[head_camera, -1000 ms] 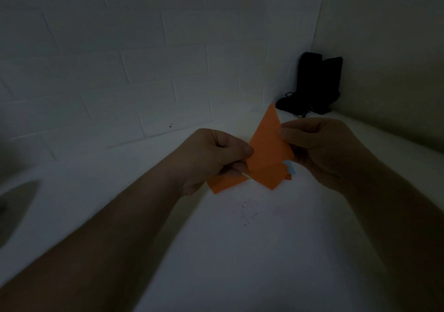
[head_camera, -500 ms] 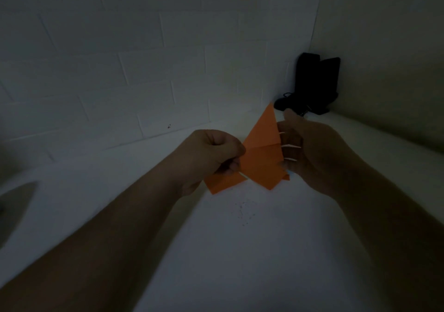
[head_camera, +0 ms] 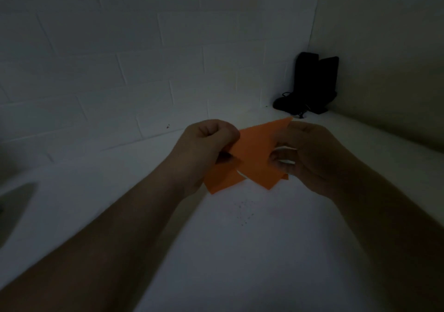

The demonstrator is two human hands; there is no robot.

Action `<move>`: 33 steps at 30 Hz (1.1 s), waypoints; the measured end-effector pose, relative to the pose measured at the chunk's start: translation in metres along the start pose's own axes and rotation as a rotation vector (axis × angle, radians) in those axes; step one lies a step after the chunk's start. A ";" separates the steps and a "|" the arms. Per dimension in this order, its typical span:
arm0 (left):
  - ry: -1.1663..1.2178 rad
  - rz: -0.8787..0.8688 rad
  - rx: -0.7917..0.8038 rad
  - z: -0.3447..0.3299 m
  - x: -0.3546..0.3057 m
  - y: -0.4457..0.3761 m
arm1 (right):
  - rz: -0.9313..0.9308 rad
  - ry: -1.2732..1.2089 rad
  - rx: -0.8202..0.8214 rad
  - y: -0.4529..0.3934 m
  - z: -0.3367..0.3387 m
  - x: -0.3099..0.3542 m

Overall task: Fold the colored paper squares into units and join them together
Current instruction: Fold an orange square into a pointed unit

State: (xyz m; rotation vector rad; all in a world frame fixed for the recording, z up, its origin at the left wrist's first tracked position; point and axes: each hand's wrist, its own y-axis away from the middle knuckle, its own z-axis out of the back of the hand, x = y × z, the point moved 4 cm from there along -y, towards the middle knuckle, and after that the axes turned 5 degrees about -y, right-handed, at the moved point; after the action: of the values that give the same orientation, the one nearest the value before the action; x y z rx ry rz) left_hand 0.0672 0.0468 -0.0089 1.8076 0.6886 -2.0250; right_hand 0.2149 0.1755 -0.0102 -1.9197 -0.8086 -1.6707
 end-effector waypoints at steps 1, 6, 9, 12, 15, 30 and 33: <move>0.035 -0.004 -0.025 0.000 -0.001 0.000 | -0.033 0.033 0.030 0.001 -0.001 -0.002; -0.174 -0.122 -0.162 0.014 0.000 -0.003 | -0.031 0.093 -0.035 -0.002 0.005 0.004; -0.450 -0.222 -0.157 0.016 -0.004 0.001 | 0.237 0.278 -0.140 0.002 0.010 0.020; -0.526 -0.250 -0.064 0.007 -0.003 0.004 | 0.416 0.544 -0.073 0.012 -0.003 0.025; -0.543 -0.255 0.024 -0.001 -0.002 0.007 | 0.346 0.641 0.023 0.014 -0.015 0.015; -0.099 0.031 0.084 -0.011 0.007 0.005 | 0.119 0.379 0.094 0.009 -0.018 -0.001; -0.066 0.026 0.056 -0.010 0.005 0.005 | 0.087 0.364 0.111 0.009 -0.018 -0.002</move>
State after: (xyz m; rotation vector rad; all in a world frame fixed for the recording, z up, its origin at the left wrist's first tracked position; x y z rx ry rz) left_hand 0.0771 0.0487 -0.0156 1.7625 0.5921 -2.0958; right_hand 0.2084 0.1566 -0.0088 -1.4935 -0.6488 -1.8076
